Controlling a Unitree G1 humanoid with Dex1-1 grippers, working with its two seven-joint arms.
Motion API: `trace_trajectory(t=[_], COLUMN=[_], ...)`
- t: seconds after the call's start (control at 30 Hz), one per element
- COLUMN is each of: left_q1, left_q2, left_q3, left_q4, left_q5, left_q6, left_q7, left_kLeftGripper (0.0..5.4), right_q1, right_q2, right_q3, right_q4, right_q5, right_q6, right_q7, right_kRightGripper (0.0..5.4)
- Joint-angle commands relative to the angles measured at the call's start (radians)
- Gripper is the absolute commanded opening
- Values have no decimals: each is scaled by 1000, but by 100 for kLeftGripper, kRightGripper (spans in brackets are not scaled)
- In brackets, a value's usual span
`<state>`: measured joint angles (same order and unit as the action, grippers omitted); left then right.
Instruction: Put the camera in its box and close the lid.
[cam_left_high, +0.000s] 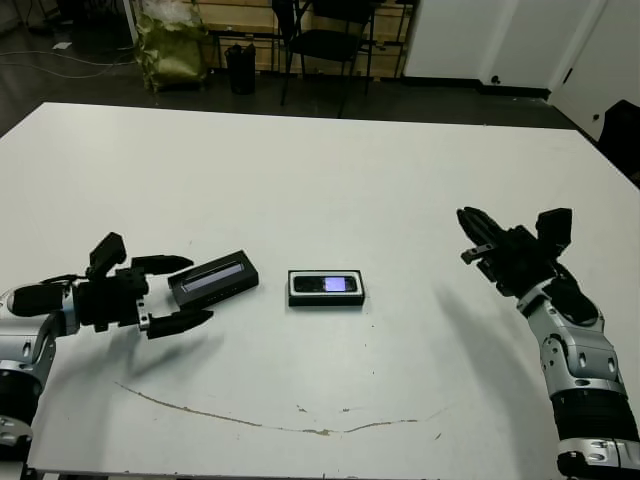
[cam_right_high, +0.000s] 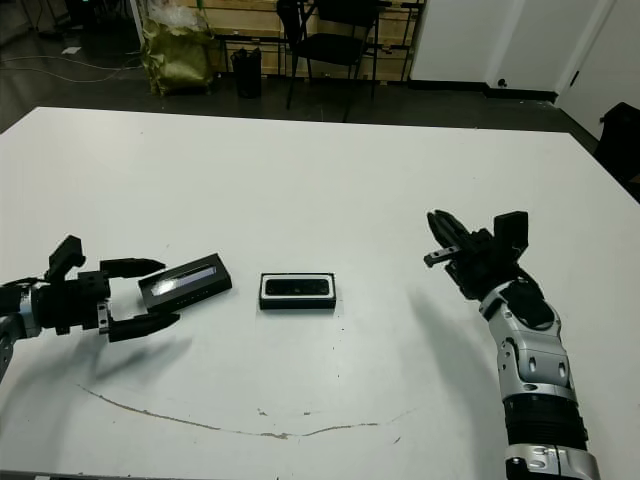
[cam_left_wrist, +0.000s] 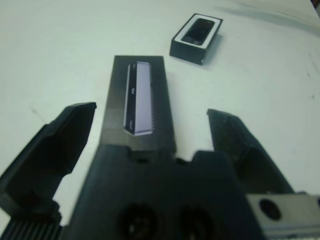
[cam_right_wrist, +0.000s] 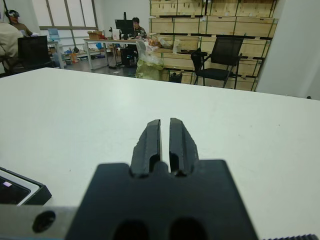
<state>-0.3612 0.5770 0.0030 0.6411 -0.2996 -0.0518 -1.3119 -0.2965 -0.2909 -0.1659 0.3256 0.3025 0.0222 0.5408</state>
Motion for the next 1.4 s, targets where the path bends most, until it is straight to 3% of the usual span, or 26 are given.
trace_trajectory(t=[0.03, 0.23, 0.47, 0.63, 1.13, 1.27, 1.4], left_q1=[-27, -76, -115, -138, -168, -150, -104], left_q2=[-28, -69, -80, -87, -69, -32, 7], left_q3=[2, 26, 33, 49, 35, -5, -51], left_q4=[90, 263, 365, 407, 404, 275, 57], left_q5=[12, 24, 46, 33, 87, 148, 212], left_q6=[-53, -220, -258, -207, -63, 34, 194], left_q7=[-25, -53, -59, -100, -104, -15, 94], left_kLeftGripper=[538, 538, 538, 538, 538, 529, 454], right_q1=[3, 3, 12, 8, 7, 7, 5], right_q2=[1, 1, 0, -6, -7, -7, -6], right_q3=[-7, -12, -11, -8, -7, -6, -10], right_q4=[12, 29, 11, 25, 25, 23, 29], right_q5=[7, 14, 18, 12, 13, 14, 19], right_q6=[1, -19, -19, -34, -31, -23, -27], right_q7=[3, 23, 24, 35, 37, 35, 40], right_kRightGripper=[0, 0, 0, 0, 0, 0, 0])
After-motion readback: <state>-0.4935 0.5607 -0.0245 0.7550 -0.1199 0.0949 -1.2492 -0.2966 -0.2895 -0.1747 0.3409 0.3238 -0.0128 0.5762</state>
